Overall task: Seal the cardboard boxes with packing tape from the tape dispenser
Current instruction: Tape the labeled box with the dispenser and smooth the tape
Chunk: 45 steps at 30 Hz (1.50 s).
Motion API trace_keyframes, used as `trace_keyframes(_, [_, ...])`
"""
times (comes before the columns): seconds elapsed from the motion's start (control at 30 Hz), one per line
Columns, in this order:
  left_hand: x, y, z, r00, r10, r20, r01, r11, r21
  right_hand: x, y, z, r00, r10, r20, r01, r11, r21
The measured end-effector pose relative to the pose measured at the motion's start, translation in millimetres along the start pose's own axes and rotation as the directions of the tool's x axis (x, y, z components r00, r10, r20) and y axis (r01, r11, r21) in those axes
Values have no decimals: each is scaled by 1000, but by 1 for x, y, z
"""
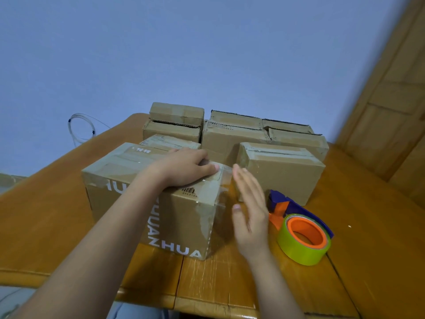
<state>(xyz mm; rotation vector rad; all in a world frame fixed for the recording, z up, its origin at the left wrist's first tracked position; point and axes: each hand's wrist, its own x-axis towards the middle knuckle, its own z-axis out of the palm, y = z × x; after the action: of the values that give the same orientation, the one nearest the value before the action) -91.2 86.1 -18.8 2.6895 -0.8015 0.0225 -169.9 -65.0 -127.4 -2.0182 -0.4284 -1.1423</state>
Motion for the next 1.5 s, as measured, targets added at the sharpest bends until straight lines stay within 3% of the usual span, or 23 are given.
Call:
trace_keyframes(0.27, [2,0,1,1000,12,-5,-12,1000,15,-16,-7,6,964,138,226,-150,988,36])
trace_keyframes(0.4, [3,-1,1,1000,9,3,-9,1000,11,-18,-15,6,859,279,430,-344,935,81])
trace_keyframes(0.5, [3,-2,2,1000,3,12,-3,1000,10,-18,-14,3,820,300,488,-376,925,62])
trace_keyframes(0.63, [2,-2,1,1000,1,19,-1,1000,4,-21,-11,2,868,288,405,-358,927,108])
trace_keyframes(0.73, [0,0,-1,1000,-4,21,4,1000,4,-17,-9,3,955,275,110,-292,936,199])
trace_keyframes(0.83, [-1,0,-2,1000,0,25,0,1000,2,6,0,6,917,387,-100,-339,886,316])
trace_keyframes(0.97, [-1,1,-2,1000,3,20,-4,1000,23,36,12,13,853,519,45,-484,758,438])
trace_keyframes(1.07, [-1,2,-3,1000,10,14,-11,999,41,41,18,22,832,534,149,-537,708,458])
trace_keyframes(1.33, [1,-1,1,1000,11,6,-11,999,36,41,23,26,828,557,72,-523,718,459])
trace_keyframes(1.5, [2,-1,1,1000,-2,8,2,1000,14,35,21,34,873,487,-21,-463,843,275])
